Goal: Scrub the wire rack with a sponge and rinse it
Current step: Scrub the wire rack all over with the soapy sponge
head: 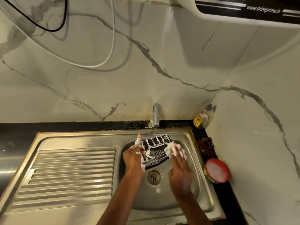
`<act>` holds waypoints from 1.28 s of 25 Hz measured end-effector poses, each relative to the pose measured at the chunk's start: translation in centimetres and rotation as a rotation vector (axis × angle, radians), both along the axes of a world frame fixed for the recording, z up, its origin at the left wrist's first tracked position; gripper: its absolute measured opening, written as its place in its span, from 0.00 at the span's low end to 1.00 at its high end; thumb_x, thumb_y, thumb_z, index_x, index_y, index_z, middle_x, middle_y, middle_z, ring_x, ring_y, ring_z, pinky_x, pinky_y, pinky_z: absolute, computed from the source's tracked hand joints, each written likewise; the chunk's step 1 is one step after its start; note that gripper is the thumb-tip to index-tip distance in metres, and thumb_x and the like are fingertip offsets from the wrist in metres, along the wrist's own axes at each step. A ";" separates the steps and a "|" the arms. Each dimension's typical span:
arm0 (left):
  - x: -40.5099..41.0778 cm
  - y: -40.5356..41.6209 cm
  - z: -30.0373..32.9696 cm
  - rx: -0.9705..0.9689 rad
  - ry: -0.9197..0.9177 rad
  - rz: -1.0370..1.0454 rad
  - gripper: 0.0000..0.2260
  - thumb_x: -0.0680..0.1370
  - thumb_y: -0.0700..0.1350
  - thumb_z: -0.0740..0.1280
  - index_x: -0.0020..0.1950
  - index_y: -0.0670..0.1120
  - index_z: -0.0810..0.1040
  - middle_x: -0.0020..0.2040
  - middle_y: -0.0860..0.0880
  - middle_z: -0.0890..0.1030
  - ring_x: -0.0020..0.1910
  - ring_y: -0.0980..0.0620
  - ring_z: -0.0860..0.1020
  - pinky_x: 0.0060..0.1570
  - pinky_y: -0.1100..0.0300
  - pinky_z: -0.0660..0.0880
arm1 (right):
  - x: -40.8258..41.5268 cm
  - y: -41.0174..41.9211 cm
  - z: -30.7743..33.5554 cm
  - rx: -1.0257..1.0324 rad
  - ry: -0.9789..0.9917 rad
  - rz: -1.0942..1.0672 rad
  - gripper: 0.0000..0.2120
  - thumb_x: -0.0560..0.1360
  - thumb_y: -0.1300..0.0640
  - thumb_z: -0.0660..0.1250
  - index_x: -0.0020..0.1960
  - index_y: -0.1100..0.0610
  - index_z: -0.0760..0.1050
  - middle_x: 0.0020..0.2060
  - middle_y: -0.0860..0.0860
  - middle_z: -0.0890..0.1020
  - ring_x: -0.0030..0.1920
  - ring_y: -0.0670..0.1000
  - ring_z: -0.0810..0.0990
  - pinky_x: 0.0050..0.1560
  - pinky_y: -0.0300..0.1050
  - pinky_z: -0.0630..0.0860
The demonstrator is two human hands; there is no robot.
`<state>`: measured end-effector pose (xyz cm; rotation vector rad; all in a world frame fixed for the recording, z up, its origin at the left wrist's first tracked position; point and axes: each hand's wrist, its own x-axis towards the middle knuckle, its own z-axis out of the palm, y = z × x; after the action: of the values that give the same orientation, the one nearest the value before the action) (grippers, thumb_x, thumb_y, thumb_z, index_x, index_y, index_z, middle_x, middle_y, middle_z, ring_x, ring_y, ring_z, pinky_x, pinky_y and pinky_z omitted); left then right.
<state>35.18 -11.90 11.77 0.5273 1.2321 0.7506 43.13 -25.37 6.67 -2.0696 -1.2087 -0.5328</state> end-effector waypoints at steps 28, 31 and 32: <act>-3.1 -2.5 0.5 0.129 0.055 -0.092 0.07 0.83 0.38 0.65 0.58 0.41 0.82 0.33 0.45 0.75 0.28 0.53 0.69 0.23 0.64 0.67 | 4.6 0.8 1.5 -0.117 0.036 0.133 0.26 0.68 0.76 0.64 0.61 0.58 0.81 0.65 0.48 0.77 0.63 0.55 0.80 0.66 0.46 0.73; -3.3 -1.7 0.7 0.134 0.045 -0.082 0.10 0.83 0.38 0.63 0.62 0.39 0.80 0.42 0.38 0.81 0.38 0.44 0.80 0.35 0.58 0.79 | 1.8 1.6 1.6 -0.050 0.122 0.074 0.30 0.64 0.80 0.67 0.62 0.60 0.80 0.64 0.53 0.79 0.58 0.52 0.83 0.53 0.46 0.83; -3.3 -1.5 0.8 0.127 0.044 -0.082 0.11 0.83 0.38 0.63 0.63 0.37 0.79 0.52 0.34 0.82 0.51 0.37 0.82 0.50 0.50 0.82 | 0.8 1.5 1.6 -0.038 0.151 0.071 0.32 0.62 0.80 0.69 0.63 0.59 0.80 0.63 0.55 0.80 0.55 0.51 0.84 0.47 0.44 0.84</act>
<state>31.88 -13.43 12.54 0.6972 1.2019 0.7543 43.89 -23.85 8.29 -2.0505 -1.2063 -0.3168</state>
